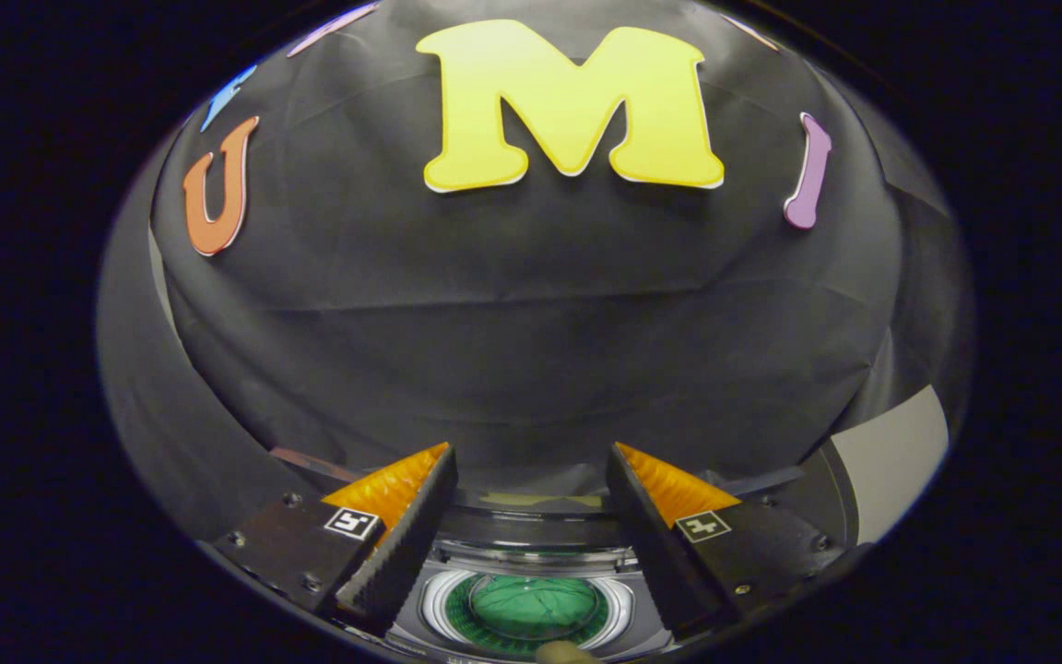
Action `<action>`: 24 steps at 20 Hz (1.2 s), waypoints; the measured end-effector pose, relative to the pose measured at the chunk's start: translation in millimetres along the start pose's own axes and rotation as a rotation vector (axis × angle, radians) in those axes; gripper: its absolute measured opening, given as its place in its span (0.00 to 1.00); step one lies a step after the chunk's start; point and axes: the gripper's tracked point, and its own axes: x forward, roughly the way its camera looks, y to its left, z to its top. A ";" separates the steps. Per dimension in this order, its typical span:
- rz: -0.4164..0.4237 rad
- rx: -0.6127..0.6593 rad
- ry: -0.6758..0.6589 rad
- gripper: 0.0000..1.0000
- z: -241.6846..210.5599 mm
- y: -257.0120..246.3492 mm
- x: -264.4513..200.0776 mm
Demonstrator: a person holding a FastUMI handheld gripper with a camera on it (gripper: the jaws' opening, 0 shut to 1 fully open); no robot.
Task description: Put the clothes into the washing machine and then close the washing machine lid.
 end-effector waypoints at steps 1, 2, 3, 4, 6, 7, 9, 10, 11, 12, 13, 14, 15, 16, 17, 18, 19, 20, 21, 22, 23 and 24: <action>0.003 0.004 -0.003 1.00 -0.6 -0.7 0.7; 0.005 0.006 -0.005 1.00 -0.8 -0.3 0.0; 0.007 0.005 -0.005 1.00 -2.0 -0.5 -1.5; 0.009 0.008 -0.008 1.00 -3.0 0.1 -3.9; 0.013 0.008 -0.014 1.00 -7.2 -0.2 -9.8; 0.017 0.006 -0.019 1.00 -11.2 -0.1 -17.1; 0.027 0.009 -0.027 1.00 -18.3 0.7 -28.7; 0.031 0.009 -0.033 1.00 -22.6 1.1 -34.9; 0.036 0.009 -0.043 1.00 -26.3 0.3 -39.3; 0.042 0.002 -0.054 1.00 -31.8 1.6 -46.0; 0.049 -0.005 -0.062 1.00 -37.8 1.3 -52.8; 0.055 -0.007 -0.069 1.00 -43.7 1.7 -59.5; 0.061 -0.009 -0.072 1.00 -50.5 1.7 -65.6; 0.062 -0.013 -0.079 1.00 -57.5 0.8 -73.2; 0.061 -0.022 -0.083 1.00 -63.2 -0.9 -79.7; 0.055 -0.032 -0.088 1.00 -67.5 -2.2 -86.3; 0.052 -0.046 -0.093 1.00 -70.7 -2.7 -91.3; 0.046 -0.062 -0.099 1.00 -74.5 -5.1 -97.7; 0.045 -0.067 -0.088 1.00 -82.9 -8.6 -100.0; 0.056 -0.060 -0.066 1.00 -91.3 -9.0 -101.6; 0.063 -0.041 -0.044 1.00 -102.8 -9.9 -108.2; 0.056 -0.039 -0.013 1.00 -114.5 -13.8 -110.6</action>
